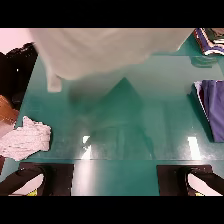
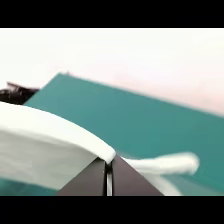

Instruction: Fold the shirts.

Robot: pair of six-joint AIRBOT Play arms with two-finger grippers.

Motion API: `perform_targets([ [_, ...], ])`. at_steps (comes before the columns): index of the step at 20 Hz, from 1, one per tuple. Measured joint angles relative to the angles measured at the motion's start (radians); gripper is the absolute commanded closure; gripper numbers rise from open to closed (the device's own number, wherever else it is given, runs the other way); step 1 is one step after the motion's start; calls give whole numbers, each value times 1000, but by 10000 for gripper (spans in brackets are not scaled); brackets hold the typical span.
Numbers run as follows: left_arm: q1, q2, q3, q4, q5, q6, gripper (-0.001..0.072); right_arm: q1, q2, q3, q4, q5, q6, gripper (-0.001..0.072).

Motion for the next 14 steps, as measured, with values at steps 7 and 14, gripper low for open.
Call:
perform_targets([
  [7,0,158,13,-44,7,0,683,-3,89,146,-93,21,0,691],
  [14,0,77,-177,32,-140,-88,683,-3,-93,160,-112,118,82,691],
])
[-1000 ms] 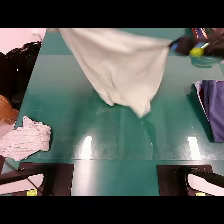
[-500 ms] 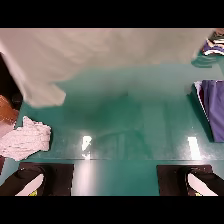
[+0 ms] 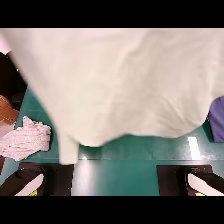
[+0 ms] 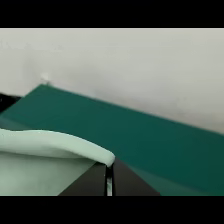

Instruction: Fold the shirts.

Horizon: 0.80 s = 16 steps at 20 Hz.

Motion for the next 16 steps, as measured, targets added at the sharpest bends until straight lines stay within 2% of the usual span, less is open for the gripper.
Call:
perform_targets([
  [3,0,-115,-177,18,-76,-27,683,0,-171,-56,-21,75,45,691],
  [5,0,-211,-296,22,-67,-32,683,0,-291,-117,-39,101,62,691],
  [10,0,-486,-436,16,123,19,682,0,-519,-212,-45,-1,80,691],
  [14,0,-609,-455,5,318,49,681,0,-601,-229,-40,-131,89,687],
  [15,0,-624,-451,4,361,54,593,0,-610,-232,-38,-162,89,646],
  [16,0,-635,-442,5,393,57,274,0,-618,-233,-35,-192,91,388],
])
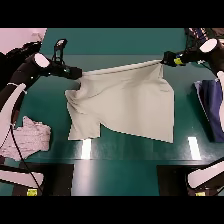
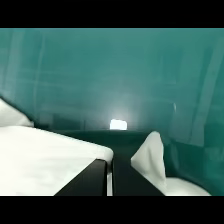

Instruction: Fold the shirts.

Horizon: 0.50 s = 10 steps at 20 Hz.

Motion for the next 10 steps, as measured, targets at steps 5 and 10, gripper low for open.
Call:
perform_targets([
  [5,23,-20,85,5,16,5,206,-5,-2,-3,32,-57,1,243],
  [10,175,32,141,1,-195,1,206,-47,97,-42,36,57,-45,265],
])
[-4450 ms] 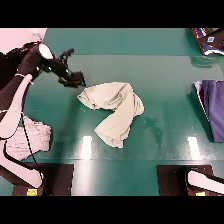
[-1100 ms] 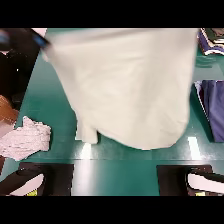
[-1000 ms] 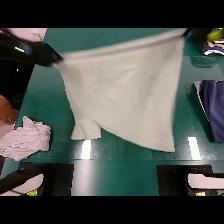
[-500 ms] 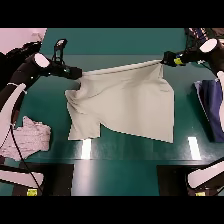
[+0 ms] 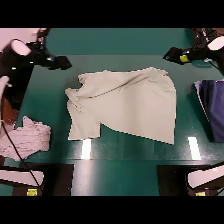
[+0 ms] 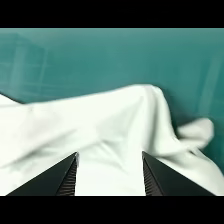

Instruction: Fold the shirts.

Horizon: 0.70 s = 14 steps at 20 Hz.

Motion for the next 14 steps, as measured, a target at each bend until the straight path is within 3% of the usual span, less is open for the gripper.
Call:
perform_targets([
  [3,95,34,-75,-28,-145,1,207,-28,119,-127,5,84,-38,265],
  [6,147,71,-240,-45,-201,42,206,-48,253,-291,1,115,-57,265],
  [14,157,96,-524,-141,-85,161,206,-56,546,-594,8,134,-68,265],
])
